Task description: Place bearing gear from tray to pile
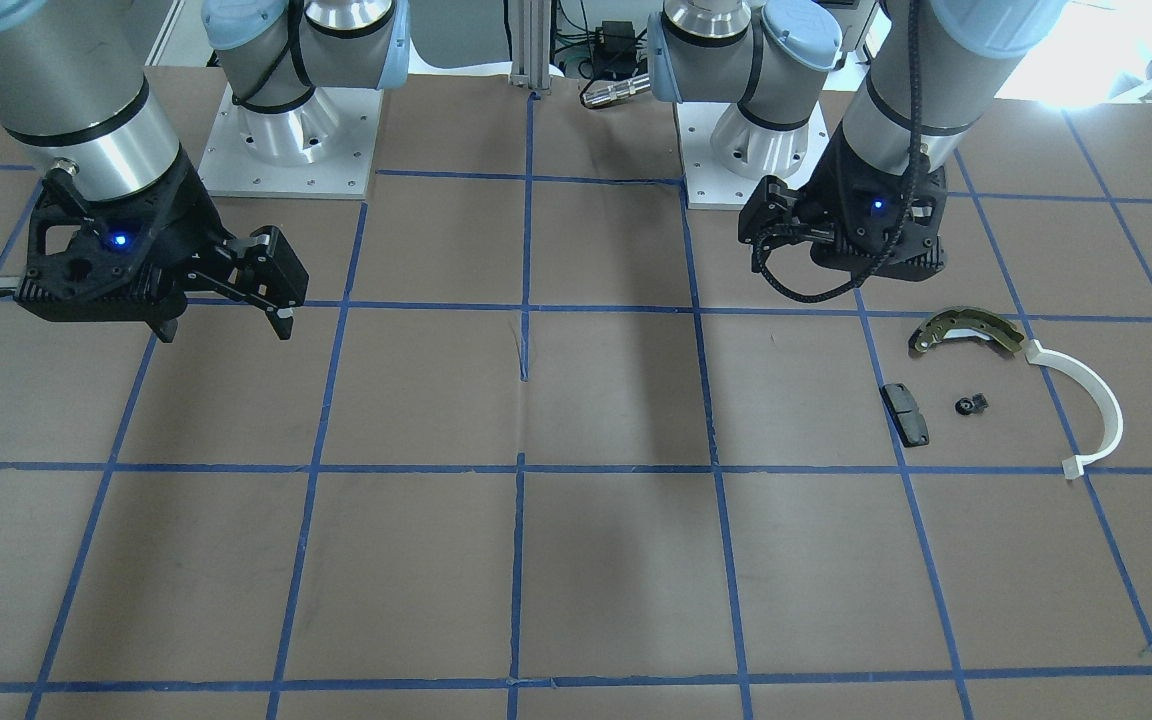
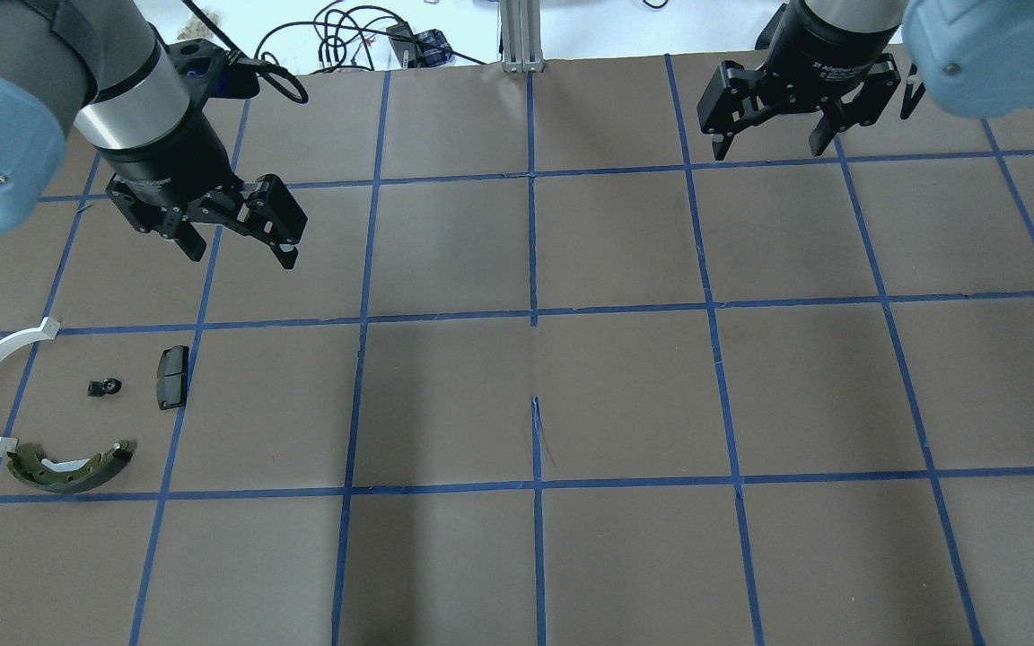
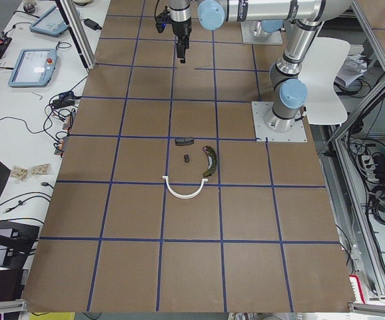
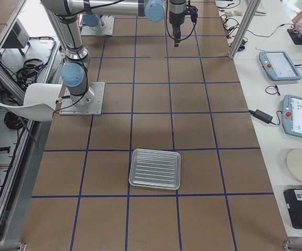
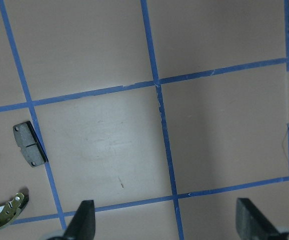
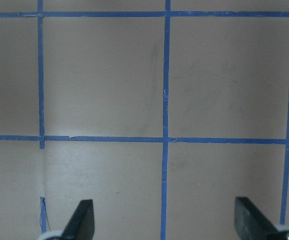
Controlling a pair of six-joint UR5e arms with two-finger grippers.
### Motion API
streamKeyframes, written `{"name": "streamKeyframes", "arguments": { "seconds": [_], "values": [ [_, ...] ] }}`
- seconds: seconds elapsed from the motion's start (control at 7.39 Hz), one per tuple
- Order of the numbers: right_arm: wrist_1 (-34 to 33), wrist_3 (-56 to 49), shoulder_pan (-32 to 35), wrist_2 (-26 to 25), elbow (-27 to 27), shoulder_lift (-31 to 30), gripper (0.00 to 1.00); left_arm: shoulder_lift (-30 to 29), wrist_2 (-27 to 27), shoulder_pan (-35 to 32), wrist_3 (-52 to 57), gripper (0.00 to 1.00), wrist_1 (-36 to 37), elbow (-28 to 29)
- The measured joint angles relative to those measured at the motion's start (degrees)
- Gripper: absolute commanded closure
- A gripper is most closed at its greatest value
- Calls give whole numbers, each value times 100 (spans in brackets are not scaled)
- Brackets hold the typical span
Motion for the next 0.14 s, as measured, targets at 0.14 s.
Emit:
{"name": "streamKeyframes", "arguments": {
  "seconds": [0.14],
  "values": [
    [-2,2,0,-1,3,3,0,2,-1,0,-4,0,3,-8]
  ]
}}
